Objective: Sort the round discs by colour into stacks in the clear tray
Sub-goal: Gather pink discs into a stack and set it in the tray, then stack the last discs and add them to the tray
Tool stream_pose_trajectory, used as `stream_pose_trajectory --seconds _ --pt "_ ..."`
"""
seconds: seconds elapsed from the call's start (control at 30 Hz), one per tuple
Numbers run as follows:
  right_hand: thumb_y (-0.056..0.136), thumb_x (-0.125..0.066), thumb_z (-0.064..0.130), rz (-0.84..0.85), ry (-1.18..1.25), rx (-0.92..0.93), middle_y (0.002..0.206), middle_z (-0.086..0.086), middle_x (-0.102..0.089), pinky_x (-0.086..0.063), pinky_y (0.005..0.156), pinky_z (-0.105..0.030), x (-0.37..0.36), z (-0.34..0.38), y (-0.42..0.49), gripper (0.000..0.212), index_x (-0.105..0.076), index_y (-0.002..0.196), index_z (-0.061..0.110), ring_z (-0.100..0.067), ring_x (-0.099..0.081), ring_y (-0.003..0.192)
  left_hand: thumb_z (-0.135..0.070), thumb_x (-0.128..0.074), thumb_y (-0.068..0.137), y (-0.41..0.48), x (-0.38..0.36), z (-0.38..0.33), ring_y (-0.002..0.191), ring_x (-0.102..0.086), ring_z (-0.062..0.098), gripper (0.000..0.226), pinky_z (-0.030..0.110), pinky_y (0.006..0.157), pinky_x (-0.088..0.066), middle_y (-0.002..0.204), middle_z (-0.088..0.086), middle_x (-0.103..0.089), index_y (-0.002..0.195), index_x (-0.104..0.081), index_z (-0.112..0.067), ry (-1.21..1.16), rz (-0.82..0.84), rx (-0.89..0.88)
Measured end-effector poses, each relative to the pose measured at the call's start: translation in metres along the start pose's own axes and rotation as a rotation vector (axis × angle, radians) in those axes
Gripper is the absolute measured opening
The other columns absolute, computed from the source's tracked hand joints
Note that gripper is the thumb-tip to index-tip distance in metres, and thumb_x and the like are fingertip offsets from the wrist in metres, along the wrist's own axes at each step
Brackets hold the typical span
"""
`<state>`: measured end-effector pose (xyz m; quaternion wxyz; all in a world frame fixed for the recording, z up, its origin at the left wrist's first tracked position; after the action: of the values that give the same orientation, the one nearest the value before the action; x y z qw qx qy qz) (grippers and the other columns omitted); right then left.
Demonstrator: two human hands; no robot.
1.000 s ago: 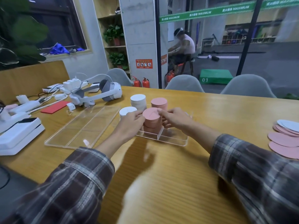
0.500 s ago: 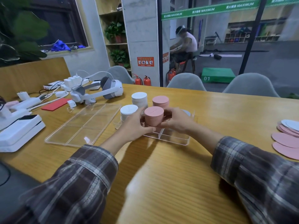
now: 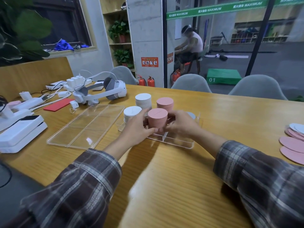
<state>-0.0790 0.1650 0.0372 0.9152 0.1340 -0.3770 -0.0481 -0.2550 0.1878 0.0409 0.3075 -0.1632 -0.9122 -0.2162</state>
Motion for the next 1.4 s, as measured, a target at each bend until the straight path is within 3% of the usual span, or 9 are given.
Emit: stream_pose_trajectory --seconds 0.1,0.23,0.37,0.47,0.53,0.73,0.93,1.17,1.4 --pt "0.070 -0.090 0.019 -0.027 -0.001 0.004 0.093 0.004 -0.076 -0.053 0.074 -0.025 0.001 0.003 -0.005 0.048 -0.073 0.115 0.019 -0.013 -0.069 0.087 -0.019 -0.088 0.082 -0.004 0.001 -0.002 0.105 -0.065 0.011 0.087 0.034 0.102 -0.054 0.112 -0.017 -0.060 0.156 -0.041 -0.019 0.023 -0.014 0.004" --pt "0.074 -0.090 0.024 -0.065 -0.025 -0.012 0.104 0.001 -0.074 -0.054 0.083 -0.027 0.012 0.005 -0.015 0.055 -0.068 0.124 0.017 -0.015 -0.069 0.096 -0.022 -0.087 0.082 -0.010 0.010 -0.008 0.113 -0.061 0.012 0.084 0.038 0.104 -0.052 0.133 0.001 -0.065 0.153 -0.044 -0.016 0.085 -0.091 -0.008" --pt "0.074 -0.091 0.032 -0.098 -0.008 -0.053 0.112 0.000 -0.071 -0.054 0.094 -0.031 0.029 0.005 -0.033 0.074 -0.059 0.138 0.011 -0.014 -0.068 0.101 -0.023 -0.087 0.081 -0.016 0.021 -0.023 0.112 -0.065 0.016 0.069 0.034 0.098 -0.055 0.128 0.004 -0.066 0.143 -0.057 -0.016 0.107 -0.193 -0.016" --pt "0.075 -0.090 0.035 -0.125 -0.018 -0.055 0.110 0.001 -0.071 -0.054 0.095 -0.033 0.046 0.009 -0.050 0.073 -0.060 0.137 0.012 -0.014 -0.068 0.103 -0.022 -0.086 0.081 -0.022 0.020 -0.047 0.108 -0.060 0.009 0.055 0.021 0.089 -0.044 0.123 -0.005 -0.066 0.132 -0.065 -0.017 0.183 -0.234 -0.099" --pt "0.076 -0.089 0.035 -0.150 -0.038 -0.046 0.112 -0.001 -0.072 -0.053 0.095 -0.032 0.059 0.011 -0.063 0.068 -0.062 0.134 0.013 -0.013 -0.067 0.103 -0.020 -0.086 0.081 -0.025 0.015 -0.067 0.107 -0.061 0.008 0.048 0.020 0.087 -0.043 0.117 -0.010 -0.067 0.126 -0.069 -0.019 0.182 -0.237 -0.162" --pt "0.080 -0.085 0.037 -0.226 -0.128 -0.063 0.107 0.005 -0.071 -0.052 0.095 -0.028 0.110 0.000 -0.110 0.058 -0.066 0.130 0.015 -0.008 -0.066 0.097 -0.031 -0.088 0.081 -0.023 -0.037 -0.121 0.104 -0.063 0.008 0.043 0.029 0.093 -0.054 0.108 -0.012 -0.064 0.120 -0.072 -0.022 0.108 -0.048 -0.263" --pt "0.084 -0.083 0.032 -0.270 -0.183 -0.165 0.108 0.002 -0.072 -0.048 0.088 -0.021 0.167 -0.047 -0.174 0.048 -0.067 0.126 0.015 -0.010 -0.064 0.098 -0.038 -0.081 0.088 -0.016 -0.120 -0.163 0.105 -0.063 0.006 0.036 0.023 0.087 -0.052 0.117 -0.009 -0.069 0.120 -0.074 -0.022 0.100 0.104 -0.328" --pt "0.092 -0.072 0.035 -0.315 -0.339 -0.339 0.118 0.000 -0.067 -0.045 0.095 -0.030 0.224 -0.125 -0.238 0.039 -0.067 0.126 0.018 -0.013 -0.059 0.108 -0.036 -0.068 0.099 -0.013 -0.233 -0.210 0.116 -0.062 0.012 0.033 0.028 0.099 -0.049 0.127 -0.002 -0.067 0.127 -0.070 -0.018 0.061 0.308 -0.384" --pt "0.092 -0.063 0.050 -0.319 -0.519 -0.518 0.145 -0.002 -0.046 -0.039 0.109 -0.044 0.264 -0.189 -0.262 0.057 -0.054 0.142 0.023 -0.027 -0.042 0.136 -0.030 -0.058 0.105 0.007 -0.318 -0.239 0.134 -0.050 0.016 0.045 0.023 0.113 -0.033 0.149 -0.002 -0.052 0.148 -0.054 -0.017 0.076 0.448 -0.432"
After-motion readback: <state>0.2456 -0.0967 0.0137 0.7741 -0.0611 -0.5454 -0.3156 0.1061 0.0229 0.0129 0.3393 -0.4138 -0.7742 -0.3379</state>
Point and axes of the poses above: each hand's wrist, its own y-axis towards the middle knuckle, its own x-axis out of the back of the hand, z = x × y, the point moved 6 cm from there along y, towards the middle knuckle
